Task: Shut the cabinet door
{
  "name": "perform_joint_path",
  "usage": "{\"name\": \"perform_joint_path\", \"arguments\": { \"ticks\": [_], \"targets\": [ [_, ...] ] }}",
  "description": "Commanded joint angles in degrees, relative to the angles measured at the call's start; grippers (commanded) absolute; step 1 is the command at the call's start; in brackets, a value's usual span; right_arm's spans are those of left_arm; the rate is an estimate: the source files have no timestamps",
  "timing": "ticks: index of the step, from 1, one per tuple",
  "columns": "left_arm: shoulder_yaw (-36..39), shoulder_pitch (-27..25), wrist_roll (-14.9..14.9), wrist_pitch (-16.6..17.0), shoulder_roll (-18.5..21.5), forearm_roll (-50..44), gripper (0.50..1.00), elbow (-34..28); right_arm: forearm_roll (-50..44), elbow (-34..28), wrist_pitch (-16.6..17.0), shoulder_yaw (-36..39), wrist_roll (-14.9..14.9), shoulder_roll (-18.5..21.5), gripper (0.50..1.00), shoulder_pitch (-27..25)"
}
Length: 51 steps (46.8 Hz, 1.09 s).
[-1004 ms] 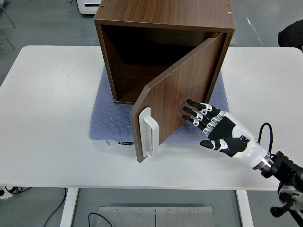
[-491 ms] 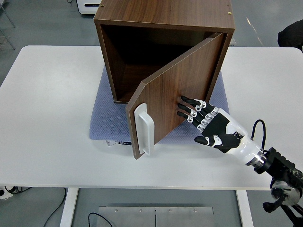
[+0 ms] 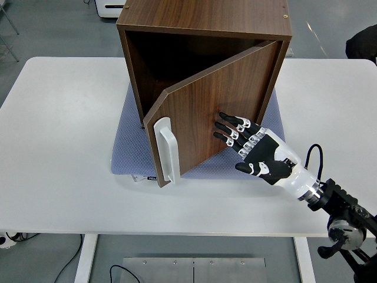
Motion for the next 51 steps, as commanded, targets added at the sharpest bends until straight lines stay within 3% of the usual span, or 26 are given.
{"name": "perform_joint_path", "arguments": {
  "ticks": [1, 51],
  "targets": [
    [0.0, 0.0, 0.0, 0.0, 0.0, 0.0, 1.0, 0.0, -0.01, -0.05, 0.0, -0.04, 0.0, 0.08, 1.0, 0.06],
    [0.0, 0.0, 0.0, 0.0, 0.0, 0.0, 1.0, 0.0, -0.01, -2.33, -0.28, -3.64, 0.09, 4.29, 1.0, 5.86]
  ]
}}
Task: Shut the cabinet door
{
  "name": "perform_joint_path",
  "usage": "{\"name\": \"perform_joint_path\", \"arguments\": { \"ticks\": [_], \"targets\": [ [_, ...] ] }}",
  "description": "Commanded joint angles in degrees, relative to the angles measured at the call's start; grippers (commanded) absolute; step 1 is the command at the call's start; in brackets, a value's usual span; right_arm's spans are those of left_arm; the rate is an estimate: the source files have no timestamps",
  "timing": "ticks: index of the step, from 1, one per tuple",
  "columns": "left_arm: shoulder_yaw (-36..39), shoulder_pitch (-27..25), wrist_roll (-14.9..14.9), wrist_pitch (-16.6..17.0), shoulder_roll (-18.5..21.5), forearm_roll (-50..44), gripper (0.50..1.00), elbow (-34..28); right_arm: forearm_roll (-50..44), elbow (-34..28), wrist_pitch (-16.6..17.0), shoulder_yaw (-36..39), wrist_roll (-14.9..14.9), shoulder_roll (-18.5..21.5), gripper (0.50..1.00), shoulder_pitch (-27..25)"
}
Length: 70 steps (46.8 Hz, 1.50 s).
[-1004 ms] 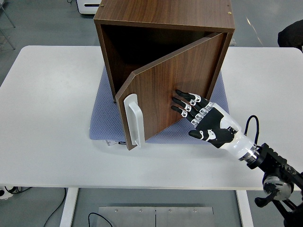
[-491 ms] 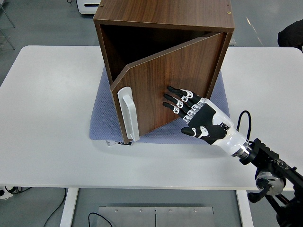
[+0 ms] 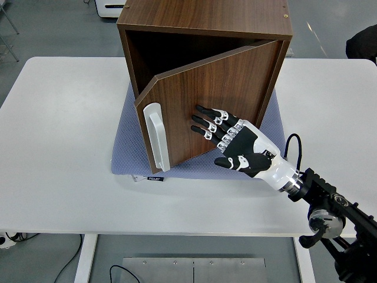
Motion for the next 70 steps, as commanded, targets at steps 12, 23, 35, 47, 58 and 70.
{"name": "perform_joint_path", "arguments": {
  "ticks": [12, 23, 35, 47, 58, 70],
  "targets": [
    [0.0, 0.0, 0.0, 0.0, 0.0, 0.0, 1.0, 0.0, 0.09, -1.53, -1.73, -0.08, 0.03, 1.38, 1.0, 2.1],
    [0.0, 0.0, 0.0, 0.0, 0.0, 0.0, 1.0, 0.0, 0.09, -2.23, -2.52, -0.08, 0.03, 2.0, 1.0, 3.42],
    [0.0, 0.0, 0.0, 0.0, 0.0, 0.0, 1.0, 0.0, 0.09, -3.55, -3.84, -0.17, 0.03, 2.88, 1.0, 4.47],
    [0.0, 0.0, 0.0, 0.0, 0.0, 0.0, 1.0, 0.0, 0.18, -5.31, -4.19, -1.4, -0.06, 4.45, 1.0, 7.2],
    [0.0, 0.0, 0.0, 0.0, 0.0, 0.0, 1.0, 0.0, 0.18, -6.72, -5.77, -2.9, -0.06, 5.51, 1.0, 9.66],
    [0.0, 0.0, 0.0, 0.0, 0.0, 0.0, 1.0, 0.0, 0.26, -7.42, -6.74, -2.98, -0.06, 5.42, 1.0, 11.33]
  ]
}}
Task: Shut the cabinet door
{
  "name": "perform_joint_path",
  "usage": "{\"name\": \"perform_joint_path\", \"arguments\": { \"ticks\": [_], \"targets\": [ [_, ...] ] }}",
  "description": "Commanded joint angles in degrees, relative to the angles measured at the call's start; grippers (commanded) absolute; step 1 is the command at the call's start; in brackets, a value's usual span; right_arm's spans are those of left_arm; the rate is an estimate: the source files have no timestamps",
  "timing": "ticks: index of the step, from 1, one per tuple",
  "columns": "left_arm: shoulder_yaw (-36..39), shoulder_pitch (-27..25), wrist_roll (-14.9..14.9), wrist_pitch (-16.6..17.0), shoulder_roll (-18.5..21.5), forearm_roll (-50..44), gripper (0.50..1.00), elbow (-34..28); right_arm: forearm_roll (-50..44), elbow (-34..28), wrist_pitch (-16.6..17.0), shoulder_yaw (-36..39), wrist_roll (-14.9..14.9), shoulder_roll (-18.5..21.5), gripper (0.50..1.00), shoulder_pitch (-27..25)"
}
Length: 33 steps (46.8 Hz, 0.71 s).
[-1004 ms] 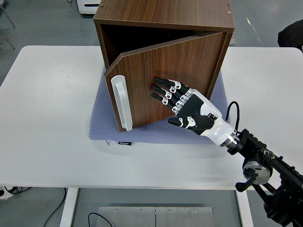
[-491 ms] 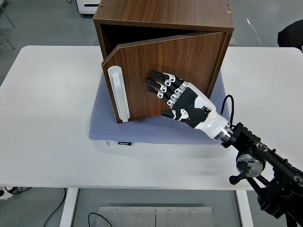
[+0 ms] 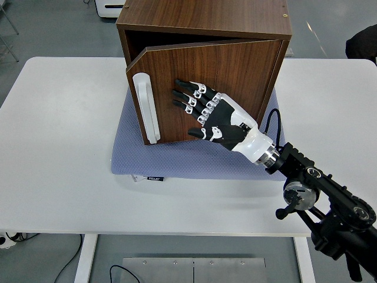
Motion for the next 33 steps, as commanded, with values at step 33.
{"name": "perform_joint_path", "arguments": {
  "ticks": [33],
  "targets": [
    [0.0, 0.0, 0.0, 0.0, 0.0, 0.0, 1.0, 0.0, 0.27, -2.04, -3.36, -1.93, -0.08, -0.03, 1.0, 5.28]
  ]
}}
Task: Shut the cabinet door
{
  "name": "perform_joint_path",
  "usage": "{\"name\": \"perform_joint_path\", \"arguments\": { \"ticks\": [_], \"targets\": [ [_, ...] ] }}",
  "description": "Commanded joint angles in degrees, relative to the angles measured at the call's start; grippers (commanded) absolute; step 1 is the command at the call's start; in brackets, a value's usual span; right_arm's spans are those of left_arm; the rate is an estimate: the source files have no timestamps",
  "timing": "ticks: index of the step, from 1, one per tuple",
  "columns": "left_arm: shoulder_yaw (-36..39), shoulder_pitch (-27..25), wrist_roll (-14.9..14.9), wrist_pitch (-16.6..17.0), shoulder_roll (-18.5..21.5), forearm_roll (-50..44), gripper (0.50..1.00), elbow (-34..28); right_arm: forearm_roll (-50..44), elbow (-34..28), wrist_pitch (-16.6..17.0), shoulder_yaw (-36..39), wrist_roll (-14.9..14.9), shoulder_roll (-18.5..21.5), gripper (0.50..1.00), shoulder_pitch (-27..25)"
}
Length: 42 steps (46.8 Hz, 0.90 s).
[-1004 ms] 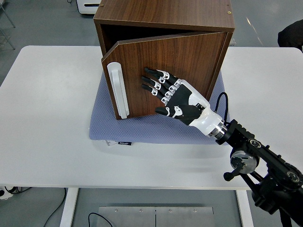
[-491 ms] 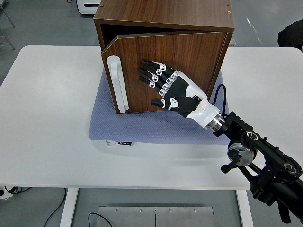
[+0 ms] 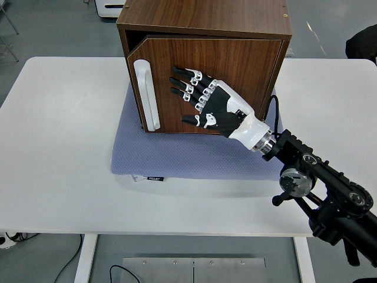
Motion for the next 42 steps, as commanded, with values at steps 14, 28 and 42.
{"name": "perform_joint_path", "arguments": {
  "ticks": [14, 28, 42],
  "targets": [
    [0.0, 0.0, 0.0, 0.0, 0.0, 0.0, 1.0, 0.0, 0.0, -1.24, -1.58, -1.11, 0.01, 0.08, 1.0, 1.83],
    [0.0, 0.0, 0.0, 0.0, 0.0, 0.0, 1.0, 0.0, 0.0, -4.58, -3.78, -1.29, -1.4, 2.36, 1.0, 3.76],
    [0.0, 0.0, 0.0, 0.0, 0.0, 0.0, 1.0, 0.0, 0.0, -6.69, -6.77, -1.2, -2.37, 3.77, 1.0, 5.26]
  ]
}}
